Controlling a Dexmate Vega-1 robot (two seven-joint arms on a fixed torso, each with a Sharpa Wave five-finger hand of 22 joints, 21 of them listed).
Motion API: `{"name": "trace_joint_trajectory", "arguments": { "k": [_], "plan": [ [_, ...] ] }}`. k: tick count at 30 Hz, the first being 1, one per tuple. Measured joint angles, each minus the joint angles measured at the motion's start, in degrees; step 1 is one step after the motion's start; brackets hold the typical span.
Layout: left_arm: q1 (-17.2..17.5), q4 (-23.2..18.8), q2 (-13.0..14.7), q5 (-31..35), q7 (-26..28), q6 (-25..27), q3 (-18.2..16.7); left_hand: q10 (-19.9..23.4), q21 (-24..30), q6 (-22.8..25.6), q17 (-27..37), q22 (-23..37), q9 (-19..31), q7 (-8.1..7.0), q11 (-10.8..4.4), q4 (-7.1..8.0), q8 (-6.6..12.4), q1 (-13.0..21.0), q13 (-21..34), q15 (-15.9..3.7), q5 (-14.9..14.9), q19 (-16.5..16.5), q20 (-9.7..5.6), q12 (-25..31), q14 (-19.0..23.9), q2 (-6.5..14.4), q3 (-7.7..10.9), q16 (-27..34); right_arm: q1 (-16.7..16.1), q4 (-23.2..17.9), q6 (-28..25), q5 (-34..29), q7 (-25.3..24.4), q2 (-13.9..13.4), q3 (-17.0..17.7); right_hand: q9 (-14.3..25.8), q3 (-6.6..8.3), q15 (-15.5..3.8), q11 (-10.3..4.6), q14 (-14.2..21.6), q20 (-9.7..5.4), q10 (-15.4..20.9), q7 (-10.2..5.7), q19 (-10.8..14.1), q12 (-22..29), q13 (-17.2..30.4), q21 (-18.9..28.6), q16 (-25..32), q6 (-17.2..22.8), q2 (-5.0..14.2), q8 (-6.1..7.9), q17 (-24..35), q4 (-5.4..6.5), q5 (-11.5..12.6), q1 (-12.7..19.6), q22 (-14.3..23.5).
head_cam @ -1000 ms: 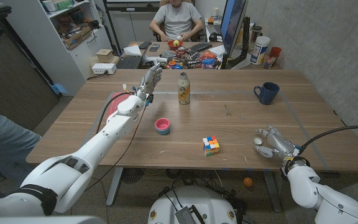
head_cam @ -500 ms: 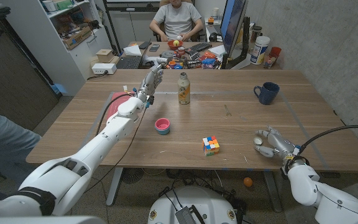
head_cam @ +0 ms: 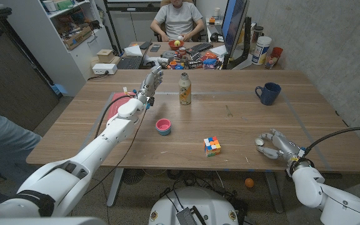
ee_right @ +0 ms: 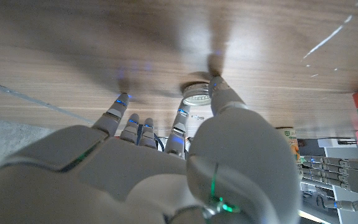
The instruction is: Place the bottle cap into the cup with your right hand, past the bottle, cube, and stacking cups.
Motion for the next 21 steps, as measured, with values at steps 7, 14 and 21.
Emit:
{"name": "trace_joint_trajectory", "arguments": {
  "k": [7,14,21],
  "plan": [
    [-0.29,0.66,-0.41,-0.07,-0.25,-0.22,0.16,0.00,0.00,0.00,0.00,0.00,0.00,0.00,0.00,0.00,0.00,0.00,0.00,0.00,0.00,0.00,0.00,0.00,0.00,0.00,0.00,0.00,0.38,0.38,-0.26,0.06,-1.29,0.02,-0.91,1.21,0.28,-0.71,-0.27,1.76,0.04,2.33,-0.11,1.28,0.66,0.28,0.00,0.32,3.29,0.25,2.33,0.28,-0.18,0.45,0.25,0.00],
    [-0.38,1.03,-0.53,-0.17,-0.45,-0.35,0.19,0.00,0.00,0.00,0.00,0.00,0.00,0.00,0.00,0.00,0.00,0.00,0.00,0.00,0.00,0.00,0.00,0.00,0.00,0.00,0.00,0.00,1.43,0.54,-0.80,0.05,-2.03,0.24,-2.08,1.89,0.28,-0.83,-0.65,2.50,-0.10,3.14,-0.42,1.95,1.10,0.39,0.00,0.53,4.21,0.85,3.32,0.28,-0.18,0.45,0.85,0.29],
    [-0.38,1.27,-0.54,-0.37,-0.51,-0.35,0.18,0.00,0.00,0.00,0.00,0.00,0.00,0.00,0.00,0.00,0.00,0.00,0.00,0.00,0.00,-0.21,0.21,0.00,0.00,0.00,0.00,0.00,2.42,0.53,-1.45,0.04,-2.38,0.24,-3.10,2.30,0.28,-0.91,-0.46,2.76,-0.10,3.53,-0.42,1.95,1.10,0.55,0.00,0.53,4.20,1.15,3.55,0.27,-0.18,0.45,1.15,0.29]
  ]
}}
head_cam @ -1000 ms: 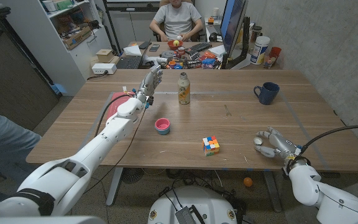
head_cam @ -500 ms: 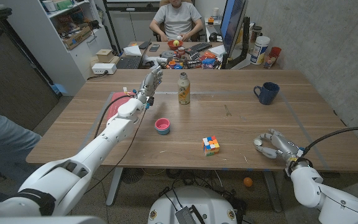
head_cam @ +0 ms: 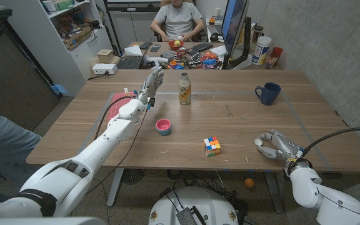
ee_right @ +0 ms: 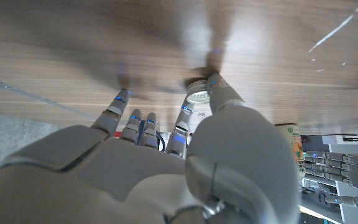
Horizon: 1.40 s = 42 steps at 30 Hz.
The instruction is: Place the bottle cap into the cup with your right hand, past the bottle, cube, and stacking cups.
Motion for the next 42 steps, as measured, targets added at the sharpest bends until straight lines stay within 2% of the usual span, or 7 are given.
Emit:
{"name": "trace_joint_trajectory", "arguments": {
  "k": [10,21,24,30,36,42],
  "plan": [
    [0.09,-0.04,0.00,-0.16,-0.08,-0.23,-0.24,0.00,0.00,0.12,0.00,0.17,0.00,0.13,0.00,0.00,0.00,0.00,0.00,0.00,0.00,-0.09,0.09,0.00,0.00,0.00,0.00,0.00,0.16,-1.34,-1.43,-0.17,-0.72,-1.20,0.25,0.64,0.00,1.03,0.00,1.03,0.30,0.41,0.00,0.31,0.00,0.00,0.00,0.23,0.00,-0.10,0.43,-0.01,0.00,0.00,0.55,-0.01],
    [0.68,-2.21,0.81,-0.17,0.07,-0.27,-0.55,0.00,0.00,0.31,0.00,0.30,0.00,0.31,0.00,0.00,0.00,0.00,0.00,0.13,0.00,-0.09,0.08,0.00,0.13,0.00,0.00,0.00,-0.58,-2.35,-1.44,-0.62,-1.35,-2.11,1.26,1.16,0.00,1.23,0.10,1.23,-0.11,1.13,0.09,0.72,0.44,0.27,0.00,0.22,0.14,-0.38,1.22,-0.01,0.00,0.00,0.83,-0.01],
    [0.94,-3.00,1.15,-0.05,0.95,0.24,-0.60,0.00,0.00,0.30,0.00,0.30,0.00,0.31,0.00,0.00,0.00,0.00,0.00,0.12,0.00,-0.09,0.09,0.00,0.12,0.00,0.00,0.00,-1.55,-3.45,-1.22,-0.92,-1.50,-2.79,2.70,1.41,-0.01,1.32,0.20,1.32,-0.11,1.48,0.11,0.72,0.45,0.27,0.00,0.22,0.72,-0.38,1.54,0.00,0.00,0.00,0.82,-0.01],
    [1.50,-4.30,1.74,0.10,1.34,0.63,-0.70,0.00,0.00,0.31,0.00,0.30,0.00,0.31,0.00,0.00,0.00,0.00,0.00,0.11,0.00,-0.08,0.08,0.00,0.11,0.00,0.00,0.00,-1.63,-3.58,0.15,-1.42,-1.69,-2.86,3.33,2.01,-0.81,1.12,0.10,2.34,0.30,2.56,0.65,1.13,0.45,0.26,0.00,0.63,1.88,0.62,2.63,0.27,1.42,-0.01,-0.21,-0.01],
    [2.01,-5.35,2.19,0.17,1.72,0.87,-0.85,0.00,0.00,0.30,0.00,0.29,0.00,0.31,0.00,0.01,0.00,0.00,0.00,0.11,0.00,-0.08,0.08,0.00,0.11,0.00,0.00,0.00,-1.37,-3.59,1.12,-2.07,-1.70,-2.86,3.93,2.19,-1.21,0.80,0.41,2.66,0.10,2.86,0.72,1.33,0.44,0.26,0.00,0.63,1.95,0.97,2.87,0.27,1.81,-0.02,-1.19,-0.01],
    [2.42,-6.17,2.55,0.22,1.90,1.17,-0.93,0.00,0.00,0.30,0.00,0.29,0.00,0.31,0.00,0.01,0.00,0.00,0.00,0.11,0.00,-0.09,0.08,0.00,0.11,0.00,0.01,0.00,-0.39,-3.60,2.02,-2.91,-0.92,-3.06,4.30,2.19,-1.21,0.81,0.10,2.65,0.41,3.17,0.72,1.64,0.88,0.53,0.00,0.63,1.94,1.12,2.97,0.27,1.81,-0.02,-1.34,-0.02]
  ]
}}
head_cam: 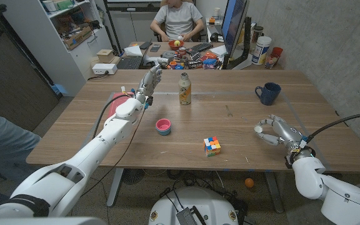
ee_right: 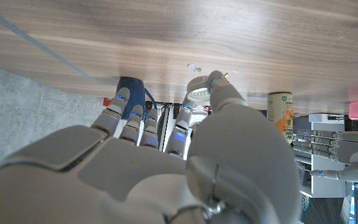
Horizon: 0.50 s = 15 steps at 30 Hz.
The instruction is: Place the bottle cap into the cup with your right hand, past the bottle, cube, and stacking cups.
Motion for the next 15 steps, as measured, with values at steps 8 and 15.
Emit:
{"name": "trace_joint_trajectory", "arguments": {
  "k": [8,15],
  "plan": [
    [0.28,-0.80,0.36,0.31,0.16,0.37,0.02,0.00,0.00,0.00,0.00,0.00,0.00,0.00,0.00,0.00,0.00,0.00,0.00,0.00,0.00,0.00,0.00,0.00,0.00,0.00,0.00,0.00,3.23,0.51,0.65,-1.43,1.39,-0.14,-0.48,0.00,0.00,0.13,0.01,0.55,0.00,0.61,0.01,0.00,0.01,0.00,0.00,0.21,-0.01,0.16,0.45,-0.01,0.00,-0.37,-0.16,0.00],
    [0.67,-1.82,0.85,0.68,0.44,0.76,0.22,0.00,0.00,0.00,0.00,-0.01,0.00,0.00,0.00,-0.19,0.00,0.00,0.00,0.00,0.00,0.00,0.00,0.00,0.00,0.00,-0.19,0.00,6.73,1.42,1.05,-2.98,2.80,-0.09,-1.70,0.00,-0.24,0.42,0.21,1.84,-0.61,1.84,0.76,1.04,0.01,0.00,0.00,0.44,0.50,0.15,1.20,-0.01,-0.24,-0.43,-0.14,0.00]
  ]
}}
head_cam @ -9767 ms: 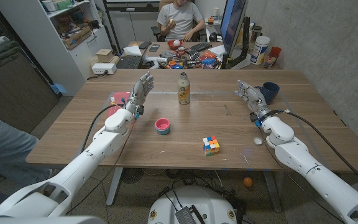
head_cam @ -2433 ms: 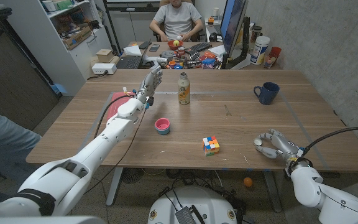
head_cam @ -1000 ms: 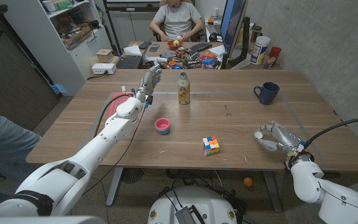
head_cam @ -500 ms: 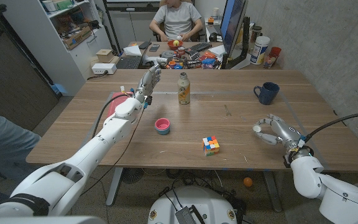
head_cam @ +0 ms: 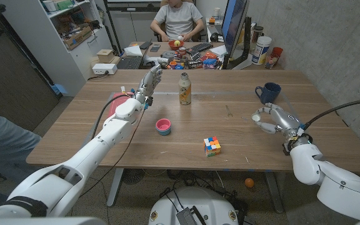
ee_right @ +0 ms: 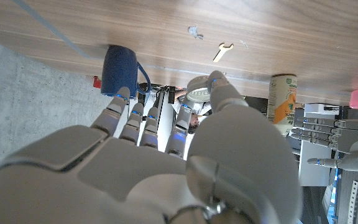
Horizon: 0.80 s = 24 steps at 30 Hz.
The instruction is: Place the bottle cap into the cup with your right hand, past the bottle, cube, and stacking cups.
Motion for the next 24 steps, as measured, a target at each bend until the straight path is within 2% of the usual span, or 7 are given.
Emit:
{"name": "trace_joint_trajectory", "arguments": {
  "k": [7,14,24],
  "plan": [
    [0.44,-1.35,0.70,0.55,0.50,0.61,0.12,0.00,0.00,0.00,0.00,0.00,0.00,0.00,0.00,0.00,0.00,0.00,0.00,0.00,0.00,0.00,0.00,0.00,0.00,0.00,0.00,0.00,3.09,0.94,0.47,-1.00,0.80,0.35,-0.96,0.00,-0.16,0.08,0.00,0.52,0.10,0.61,0.47,0.50,0.00,0.00,0.00,0.00,0.35,0.19,0.36,0.00,0.16,-0.03,-0.12,0.00],
    [0.78,-2.14,1.24,0.84,0.75,0.86,0.15,0.00,0.00,0.00,0.00,0.00,0.00,0.00,0.00,0.01,0.00,0.00,0.00,0.00,0.00,0.00,0.00,0.00,0.00,0.00,0.01,0.00,6.28,1.60,0.72,-1.86,2.19,0.45,-1.53,0.00,-0.30,-0.03,-0.13,1.25,0.20,1.36,0.48,0.60,0.44,-0.01,0.00,0.43,0.35,1.24,0.37,0.00,0.15,-0.06,0.17,0.00],
    [1.56,-3.47,1.97,0.93,1.12,1.34,0.03,0.00,-0.22,0.00,0.00,-0.01,0.00,0.00,0.00,0.02,0.00,0.00,0.00,0.00,0.00,0.00,0.00,0.00,0.00,0.00,0.02,0.00,10.38,3.12,1.11,-2.42,3.44,0.75,-1.94,0.00,-0.70,-0.41,-0.33,2.25,0.19,2.79,0.48,1.41,0.44,-0.01,0.00,0.43,0.34,1.85,0.38,-0.16,-0.24,-0.49,0.49,0.00]
  ]
}}
